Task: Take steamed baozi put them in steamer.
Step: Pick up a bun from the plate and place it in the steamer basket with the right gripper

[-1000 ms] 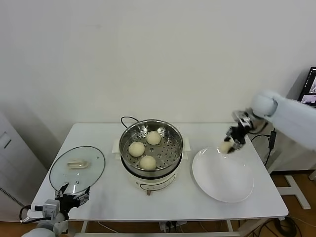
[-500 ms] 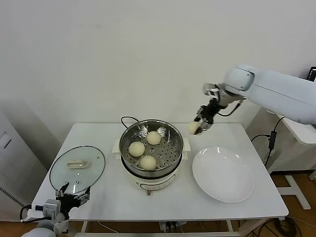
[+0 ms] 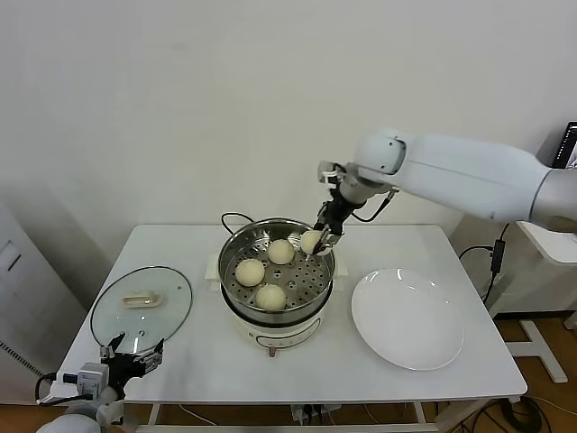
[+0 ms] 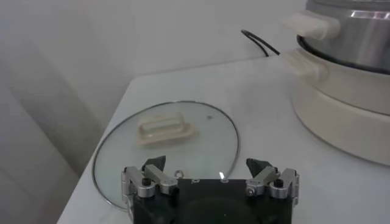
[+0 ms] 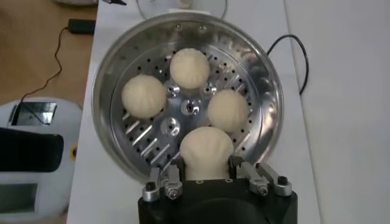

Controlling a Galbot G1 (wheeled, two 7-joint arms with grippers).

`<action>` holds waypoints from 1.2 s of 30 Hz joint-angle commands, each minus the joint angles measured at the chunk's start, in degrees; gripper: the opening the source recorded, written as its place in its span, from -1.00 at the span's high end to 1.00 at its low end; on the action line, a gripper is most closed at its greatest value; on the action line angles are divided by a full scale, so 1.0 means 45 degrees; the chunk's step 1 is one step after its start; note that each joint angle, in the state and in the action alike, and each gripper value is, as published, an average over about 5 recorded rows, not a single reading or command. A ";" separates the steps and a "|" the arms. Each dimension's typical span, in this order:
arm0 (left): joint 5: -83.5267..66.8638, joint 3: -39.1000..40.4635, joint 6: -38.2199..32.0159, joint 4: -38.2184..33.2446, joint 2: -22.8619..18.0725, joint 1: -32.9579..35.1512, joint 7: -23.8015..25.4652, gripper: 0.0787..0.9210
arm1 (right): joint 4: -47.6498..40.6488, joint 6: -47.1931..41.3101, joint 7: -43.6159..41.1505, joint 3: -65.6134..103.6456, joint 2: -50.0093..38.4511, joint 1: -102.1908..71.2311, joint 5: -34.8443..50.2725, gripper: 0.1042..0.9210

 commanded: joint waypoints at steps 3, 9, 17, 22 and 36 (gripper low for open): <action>-0.0004 0.0001 -0.0057 0.0122 -0.0021 0.0005 0.0016 -0.77 | 0.0038 -0.0942 0.1345 0.0098 0.0648 -0.1416 -0.0312 0.17; -0.0002 -0.0002 -0.0064 0.0150 -0.0041 -0.0001 0.0024 -0.77 | -0.0082 -0.1025 0.1487 0.0244 0.0750 -0.1906 -0.0801 0.17; -0.0002 -0.0023 -0.0082 0.0184 -0.0042 0.0006 0.0026 -0.77 | -0.0083 -0.1080 0.1793 0.0408 0.0704 -0.2254 -0.0949 0.16; -0.0002 -0.0018 -0.0079 0.0176 -0.0074 -0.0004 0.0028 -0.77 | -0.0035 -0.1102 0.2080 0.0599 0.0678 -0.2395 -0.0635 -0.05; 0.0027 -0.0022 -0.0065 0.0110 -0.0129 0.0043 0.0024 -0.77 | 0.0293 -0.1053 0.1573 0.2299 -0.1130 -0.1617 0.0620 -0.76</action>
